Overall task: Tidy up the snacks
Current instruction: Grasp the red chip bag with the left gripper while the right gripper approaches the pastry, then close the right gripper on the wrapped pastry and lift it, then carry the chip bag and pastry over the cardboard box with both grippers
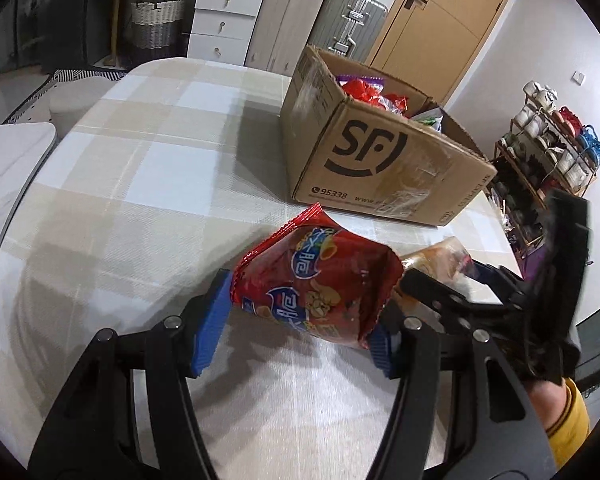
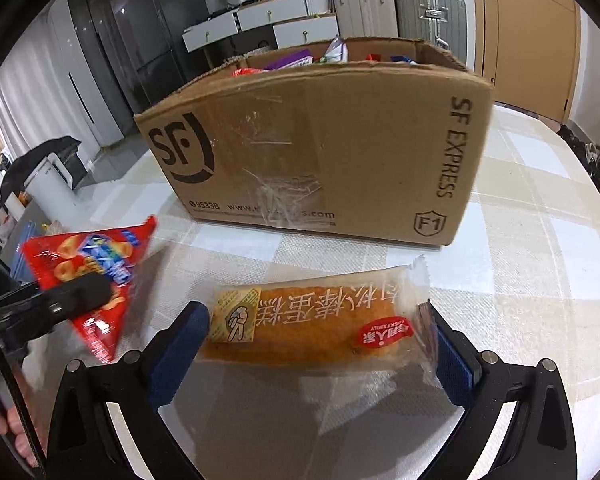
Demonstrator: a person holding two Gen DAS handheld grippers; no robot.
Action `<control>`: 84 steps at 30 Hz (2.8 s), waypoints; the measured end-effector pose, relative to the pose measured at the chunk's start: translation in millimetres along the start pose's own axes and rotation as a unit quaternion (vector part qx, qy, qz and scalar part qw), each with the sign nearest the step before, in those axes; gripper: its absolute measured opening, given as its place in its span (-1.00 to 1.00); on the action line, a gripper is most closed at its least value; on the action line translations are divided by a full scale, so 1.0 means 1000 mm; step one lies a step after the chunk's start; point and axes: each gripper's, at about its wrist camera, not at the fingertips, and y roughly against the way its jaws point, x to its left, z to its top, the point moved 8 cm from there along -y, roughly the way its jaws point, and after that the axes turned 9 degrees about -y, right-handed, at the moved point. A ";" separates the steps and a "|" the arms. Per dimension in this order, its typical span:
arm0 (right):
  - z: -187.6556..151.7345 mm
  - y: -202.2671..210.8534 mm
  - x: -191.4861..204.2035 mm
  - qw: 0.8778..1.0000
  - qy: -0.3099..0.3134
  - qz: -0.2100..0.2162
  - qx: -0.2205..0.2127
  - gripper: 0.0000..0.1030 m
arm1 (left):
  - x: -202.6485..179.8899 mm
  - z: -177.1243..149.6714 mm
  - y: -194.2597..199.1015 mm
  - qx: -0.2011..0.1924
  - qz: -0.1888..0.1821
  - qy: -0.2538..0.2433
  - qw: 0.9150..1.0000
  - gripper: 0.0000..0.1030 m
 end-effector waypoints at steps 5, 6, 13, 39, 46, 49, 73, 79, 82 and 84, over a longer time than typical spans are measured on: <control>0.000 -0.005 0.000 1.000 -0.016 0.011 0.011 0.99 | -0.002 -0.019 0.018 0.000 -0.002 0.006 1.000 0.13; -0.003 -0.004 0.002 1.000 -0.015 0.015 0.012 0.98 | -0.002 -0.022 0.021 0.000 -0.001 0.008 1.000 0.13; -0.015 0.007 0.018 0.999 0.004 0.040 0.008 0.80 | 0.003 -0.035 0.033 -0.003 -0.003 0.017 1.000 0.13; -0.085 0.061 0.014 0.990 -0.042 0.121 0.052 0.09 | -0.003 -0.053 0.090 -0.030 0.010 0.019 0.999 0.14; -0.082 0.098 0.025 0.994 0.081 0.068 -0.008 0.54 | -0.001 -0.057 0.095 -0.033 0.008 0.025 0.999 0.14; -0.066 0.096 0.037 0.988 0.134 0.079 -0.016 0.70 | -0.002 -0.058 0.095 -0.032 0.007 0.024 0.999 0.14; -0.065 0.134 0.058 0.983 0.105 0.148 0.014 -0.27 | -0.016 -0.063 0.135 -0.064 0.028 0.003 0.998 0.14; -0.067 0.202 0.063 0.976 0.056 0.209 -0.035 -0.27 | -0.042 -0.057 0.166 -0.090 0.020 -0.026 0.995 0.14; -0.059 0.235 0.067 0.969 0.027 0.232 -0.077 -0.27 | -0.053 -0.048 0.186 -0.109 0.019 -0.038 0.993 0.14; -0.052 0.259 0.071 0.967 0.022 0.237 -0.095 -0.27 | -0.059 -0.040 0.197 -0.119 0.014 -0.045 0.992 0.14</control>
